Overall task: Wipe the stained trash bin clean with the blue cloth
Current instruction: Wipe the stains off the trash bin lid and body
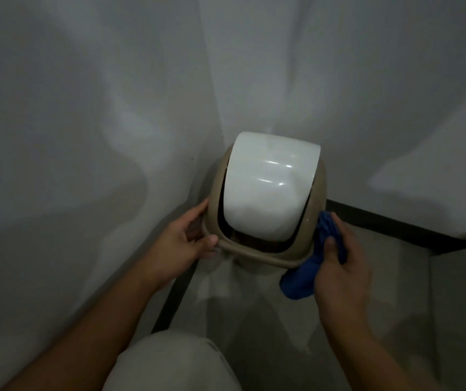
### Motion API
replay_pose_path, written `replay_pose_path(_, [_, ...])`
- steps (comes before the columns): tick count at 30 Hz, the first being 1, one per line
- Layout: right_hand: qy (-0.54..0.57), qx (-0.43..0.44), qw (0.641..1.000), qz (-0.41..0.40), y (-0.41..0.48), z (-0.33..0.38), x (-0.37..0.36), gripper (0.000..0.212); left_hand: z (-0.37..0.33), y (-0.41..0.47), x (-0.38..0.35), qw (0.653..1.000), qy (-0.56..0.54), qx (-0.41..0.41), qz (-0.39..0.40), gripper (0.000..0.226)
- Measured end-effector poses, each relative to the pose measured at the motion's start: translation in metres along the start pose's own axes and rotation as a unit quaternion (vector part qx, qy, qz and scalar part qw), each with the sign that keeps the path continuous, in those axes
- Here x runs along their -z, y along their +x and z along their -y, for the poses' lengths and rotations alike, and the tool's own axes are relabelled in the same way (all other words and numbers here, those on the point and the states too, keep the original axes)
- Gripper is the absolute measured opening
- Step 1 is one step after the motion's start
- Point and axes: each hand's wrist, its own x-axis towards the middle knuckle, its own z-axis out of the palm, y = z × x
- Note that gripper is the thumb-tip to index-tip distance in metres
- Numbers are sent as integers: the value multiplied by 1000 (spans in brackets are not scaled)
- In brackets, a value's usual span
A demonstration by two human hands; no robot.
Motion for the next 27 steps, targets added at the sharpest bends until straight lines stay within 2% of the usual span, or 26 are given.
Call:
replay_pose_path(5, [9, 42, 999, 6, 16, 7, -27, 38, -8, 15, -4, 997, 31, -28, -58, 78])
replay_pose_path(9, [-2, 50, 999, 6, 29, 5, -34, 38, -10, 21, -7, 996, 38, -37, -69, 78])
replay_pose_path(13, [10, 32, 999, 30, 36, 3, -28, 39, -23, 17, -10, 990, 122, -23, -74, 79])
replay_pose_path(14, [22, 23, 999, 37, 38, 5, -21, 38, -29, 14, -11, 981, 173, -16, -86, 80])
replay_pose_path(16, [44, -2, 997, 56, 44, 13, 1, 36, -50, 4, -15, 937, 319, -31, -137, 83])
replay_pose_path(18, [79, -49, 989, 111, 51, 32, 34, 33, -88, -6, -34, 899, 377, -151, -161, 81])
replay_pose_path(19, [89, -69, 982, 151, 53, 46, 53, 31, -112, -11, -53, 895, 370, -215, -122, 77])
replay_pose_path(20, [85, -79, 975, 191, 55, 62, 72, 29, -135, -14, -76, 901, 348, -254, -47, 72])
replay_pose_path(22, [60, -85, 963, 250, 57, 96, 112, 22, -170, -11, -131, 905, 296, -261, 156, 75])
replay_pose_path(23, [52, -88, 958, 267, 59, 111, 132, 21, -183, -8, -160, 884, 310, -255, 239, 78])
replay_pose_path(25, [51, -103, 957, 265, 64, 134, 173, 30, -201, -1, -217, 826, 363, -276, 332, 69])
replay_pose_path(27, [63, -131, 963, 227, 69, 147, 218, 37, -213, 3, -266, 805, 365, -306, 354, 42])
